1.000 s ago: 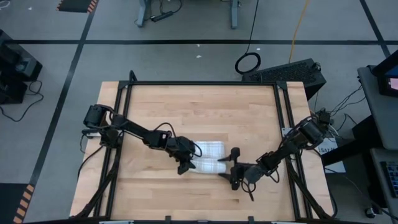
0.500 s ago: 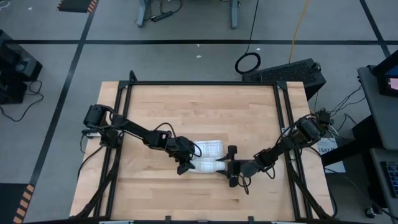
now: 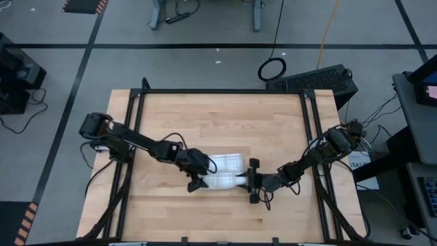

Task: Roll towel
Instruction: Roll the white kitchen towel

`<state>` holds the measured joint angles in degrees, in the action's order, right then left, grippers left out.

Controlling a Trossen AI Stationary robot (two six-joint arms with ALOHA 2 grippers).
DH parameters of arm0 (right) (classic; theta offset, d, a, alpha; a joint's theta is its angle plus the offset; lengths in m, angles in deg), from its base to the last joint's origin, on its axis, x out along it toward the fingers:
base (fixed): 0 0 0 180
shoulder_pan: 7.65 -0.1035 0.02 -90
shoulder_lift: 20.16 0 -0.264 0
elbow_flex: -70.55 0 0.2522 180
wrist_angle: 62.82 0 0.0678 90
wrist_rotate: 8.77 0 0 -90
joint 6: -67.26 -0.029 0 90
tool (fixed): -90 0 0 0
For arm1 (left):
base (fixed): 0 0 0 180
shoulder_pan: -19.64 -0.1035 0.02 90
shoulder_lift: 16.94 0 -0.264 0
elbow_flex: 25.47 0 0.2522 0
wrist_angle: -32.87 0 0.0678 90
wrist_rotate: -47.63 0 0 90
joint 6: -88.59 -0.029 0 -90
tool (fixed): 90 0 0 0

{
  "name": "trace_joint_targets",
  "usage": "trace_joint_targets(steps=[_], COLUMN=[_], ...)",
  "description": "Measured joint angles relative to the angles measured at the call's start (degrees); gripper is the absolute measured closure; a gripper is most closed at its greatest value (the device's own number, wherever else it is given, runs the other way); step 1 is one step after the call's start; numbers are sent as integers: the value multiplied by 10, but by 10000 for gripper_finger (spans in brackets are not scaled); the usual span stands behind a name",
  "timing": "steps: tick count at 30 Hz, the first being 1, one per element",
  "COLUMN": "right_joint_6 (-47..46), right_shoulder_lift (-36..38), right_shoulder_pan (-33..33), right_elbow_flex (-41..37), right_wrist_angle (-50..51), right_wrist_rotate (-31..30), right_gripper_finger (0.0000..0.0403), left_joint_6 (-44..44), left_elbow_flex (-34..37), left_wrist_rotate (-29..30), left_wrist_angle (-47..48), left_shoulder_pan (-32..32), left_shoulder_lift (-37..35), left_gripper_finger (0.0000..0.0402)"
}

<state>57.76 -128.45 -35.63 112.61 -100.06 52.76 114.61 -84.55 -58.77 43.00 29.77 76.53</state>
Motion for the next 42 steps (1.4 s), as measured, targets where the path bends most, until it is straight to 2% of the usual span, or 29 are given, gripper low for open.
trace_joint_targets(steps=[6, 12, 17, 20, 28, 34, 39, 42], right_joint_6=[-56, -107, -147, -172, -217, -251, -286, -310], right_shoulder_lift=[0, 0, 0, 0, 0, 0, 0, 0], right_shoulder_pan=[18, 38, 54, 59, 70, 69, 69, 70], right_elbow_flex=[0, 0, 0, 0, 0, 0, 0, 0], right_wrist_angle=[-2, -1, -2, -1, -1, -2, -2, -3], right_wrist_rotate=[33, 66, 92, 98, 124, 123, 123, 131], right_gripper_finger=[247, 247, 247, 247, 248, 248, 248, 248], left_joint_6=[-62, -103, -105, -115, -173, -238, -260, -276], left_elbow_flex=[-1, -1, -2, -2, -2, -2, -2, -2], left_wrist_rotate=[115, 238, 318, 342, 449, 469, 473, 496], left_wrist_angle=[30, 28, 38, 40, 14, -59, -63, -64], left_shoulder_pan=[15, 66, 120, 147, 186, 190, 184, 181], left_shoulder_lift=[-74, -95, -78, -59, 7, 41, 68, 83], left_gripper_finger=[103, 103, 102, 93, 12, 14, 15, 15])
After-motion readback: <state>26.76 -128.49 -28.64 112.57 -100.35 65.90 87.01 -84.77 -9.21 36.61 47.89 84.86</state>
